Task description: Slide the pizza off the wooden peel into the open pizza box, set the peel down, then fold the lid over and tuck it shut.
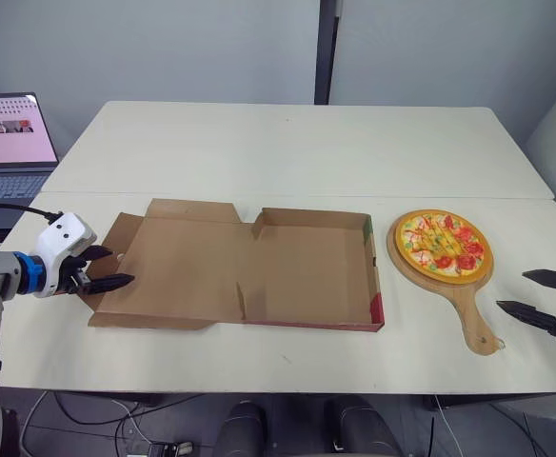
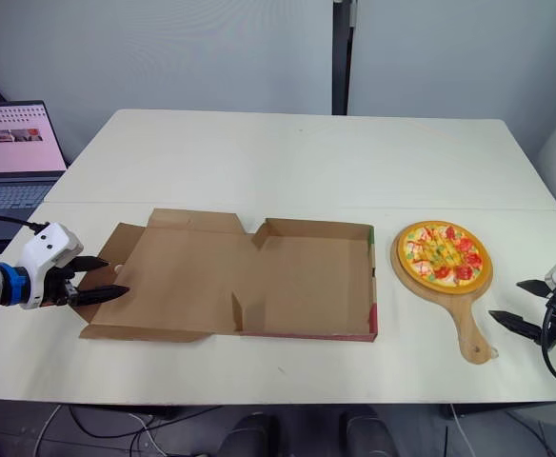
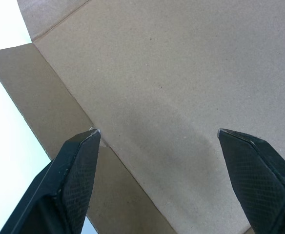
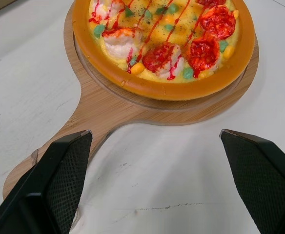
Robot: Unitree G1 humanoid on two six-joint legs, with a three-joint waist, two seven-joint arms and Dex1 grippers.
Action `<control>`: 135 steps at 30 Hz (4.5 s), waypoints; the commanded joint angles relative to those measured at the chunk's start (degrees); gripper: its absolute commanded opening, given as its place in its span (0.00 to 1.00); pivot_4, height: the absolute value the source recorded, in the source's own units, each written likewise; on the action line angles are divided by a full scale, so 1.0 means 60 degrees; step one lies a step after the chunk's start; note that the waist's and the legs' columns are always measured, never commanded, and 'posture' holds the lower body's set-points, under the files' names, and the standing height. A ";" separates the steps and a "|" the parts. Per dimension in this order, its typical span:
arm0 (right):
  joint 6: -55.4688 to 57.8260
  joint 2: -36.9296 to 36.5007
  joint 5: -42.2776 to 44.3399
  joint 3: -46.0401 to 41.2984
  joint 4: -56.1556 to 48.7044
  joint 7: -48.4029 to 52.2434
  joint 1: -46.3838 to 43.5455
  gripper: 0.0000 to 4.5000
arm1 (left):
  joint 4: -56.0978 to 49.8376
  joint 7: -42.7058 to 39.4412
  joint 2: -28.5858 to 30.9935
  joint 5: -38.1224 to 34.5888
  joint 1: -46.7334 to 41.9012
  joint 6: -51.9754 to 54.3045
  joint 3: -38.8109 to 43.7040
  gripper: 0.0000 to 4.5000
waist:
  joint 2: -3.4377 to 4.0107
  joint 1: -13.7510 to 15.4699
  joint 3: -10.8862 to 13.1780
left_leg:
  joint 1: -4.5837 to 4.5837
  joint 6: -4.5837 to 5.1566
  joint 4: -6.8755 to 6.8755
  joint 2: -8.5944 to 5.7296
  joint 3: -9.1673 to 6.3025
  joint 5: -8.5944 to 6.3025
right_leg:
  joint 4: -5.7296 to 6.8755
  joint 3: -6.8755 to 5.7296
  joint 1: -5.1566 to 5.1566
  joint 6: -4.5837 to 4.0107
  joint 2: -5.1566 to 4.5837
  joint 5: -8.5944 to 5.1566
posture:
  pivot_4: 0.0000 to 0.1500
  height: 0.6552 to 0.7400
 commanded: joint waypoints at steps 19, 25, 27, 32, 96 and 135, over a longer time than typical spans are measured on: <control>-0.0388 -0.0071 0.0034 -0.0339 -0.0028 -0.0184 -0.0113 1.00 | 0.0337 -0.0513 0.0314 -0.0590 -0.0135 -0.0334 0.0511 1.00 | 0.0000 -0.0002 0.0000 | 0.0000 0.0000 0.0003 0.0000 -0.0001 0.0000 | 0.0003 -0.0001 0.0000 -0.0001 0.0000 0.0000 | 1.00 0.93; -0.0421 -0.0084 0.0026 -0.0343 0.0010 -0.0146 -0.0102 1.00 | 0.0403 -0.0435 0.0388 -0.0603 -0.0135 -0.0375 0.0533 1.00 | 0.0000 -0.0001 0.0000 | 0.0000 0.0000 0.0004 0.0000 -0.0001 0.0000 | 0.0003 -0.0002 0.0000 -0.0001 0.0000 0.0000 | 1.00 0.93; -0.0463 -0.0081 0.0006 -0.0356 0.0042 -0.0145 -0.0080 1.00 | 0.0429 -0.0362 0.0418 -0.0617 -0.0115 -0.0383 0.0584 1.00 | 0.0000 -0.0002 0.0000 | 0.0000 0.0000 0.0004 0.0000 -0.0001 0.0000 | 0.0003 -0.0002 0.0000 -0.0001 0.0000 0.0000 | 1.00 0.93; -0.0414 -0.0114 0.0058 -0.0507 0.0034 -0.0135 0.0042 1.00 | -0.0198 -0.0590 0.0162 -0.1082 -0.0250 0.0312 0.0711 1.00 | 0.0000 0.0002 0.0000 | 0.0000 0.0000 0.0005 0.0000 -0.0002 0.0000 | 0.0004 -0.0002 0.0001 0.0000 0.0000 0.0000 | 1.00 0.93; 0.3889 0.3566 0.0292 -0.0436 -0.4907 -0.6324 -0.0734 0.36 | -0.7721 -0.0259 -0.2557 -0.3168 -0.2086 0.3660 -0.1694 1.00 | 0.0013 -0.0009 -0.0006 | -0.0044 -0.0001 0.0119 -0.0013 -0.0036 -0.0006 | -0.0009 0.0001 0.0033 0.0034 0.0008 0.0026 | 1.00 0.93; 0.1575 0.0107 -0.1373 0.4291 -0.3851 -0.2272 -0.5043 0.36 | -0.7656 -0.0978 -0.0210 -0.3693 -0.0503 0.3767 -0.0339 1.00 | 0.0015 0.0024 0.0006 | -0.0184 0.0001 0.0130 -0.0004 -0.0039 -0.0005 | -0.0003 -0.0017 -0.0108 -0.0004 0.0010 0.0050 | 1.00 0.93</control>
